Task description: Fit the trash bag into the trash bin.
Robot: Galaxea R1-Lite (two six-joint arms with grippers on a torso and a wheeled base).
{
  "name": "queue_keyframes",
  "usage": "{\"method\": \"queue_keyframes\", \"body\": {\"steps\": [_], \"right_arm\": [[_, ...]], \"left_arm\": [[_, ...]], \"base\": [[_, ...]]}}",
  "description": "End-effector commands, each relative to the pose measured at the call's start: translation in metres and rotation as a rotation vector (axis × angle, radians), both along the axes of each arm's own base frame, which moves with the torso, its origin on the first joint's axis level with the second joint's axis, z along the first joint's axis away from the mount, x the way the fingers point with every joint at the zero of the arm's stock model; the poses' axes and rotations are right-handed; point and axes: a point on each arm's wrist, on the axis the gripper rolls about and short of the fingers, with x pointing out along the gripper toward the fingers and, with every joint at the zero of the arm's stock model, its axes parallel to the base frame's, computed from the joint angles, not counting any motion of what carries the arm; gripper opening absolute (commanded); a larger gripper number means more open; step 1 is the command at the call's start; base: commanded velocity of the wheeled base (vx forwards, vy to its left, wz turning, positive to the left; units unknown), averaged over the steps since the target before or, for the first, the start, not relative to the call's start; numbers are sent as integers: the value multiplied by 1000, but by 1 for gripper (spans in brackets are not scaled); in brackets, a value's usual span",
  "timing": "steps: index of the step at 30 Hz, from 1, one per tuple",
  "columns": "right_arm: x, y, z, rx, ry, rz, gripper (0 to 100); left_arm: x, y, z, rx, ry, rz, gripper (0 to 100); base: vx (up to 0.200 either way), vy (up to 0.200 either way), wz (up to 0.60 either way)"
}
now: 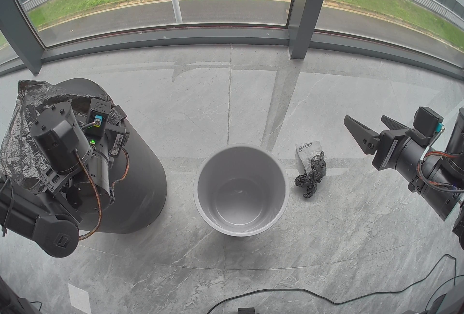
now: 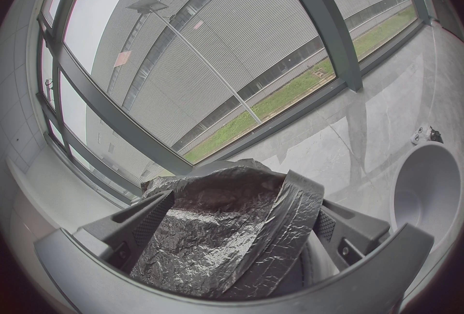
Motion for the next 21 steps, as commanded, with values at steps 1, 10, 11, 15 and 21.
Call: {"method": "queue_keyframes", "body": {"steps": [1,10,11,15,21], "right_arm": [[0,0,0,0,0,1,100],[0,0,-1,-3,2,3,100],[0,0,-1,-3,2,3,100],[0,0,-1,-3,2,3,100],[0,0,-1,-3,2,3,100]], "left_arm": [[4,5,0,-1,-3,22,100],[9,11,8,-23,-47,48,100],[9,11,10,-25,-53,48,100],[13,14,14,-30,-68,64,100],[16,20,13,-30,-68,87,100]], "base": [[0,0,0],[0,0,0],[0,0,0],[0,0,0],[0,0,0]]}}
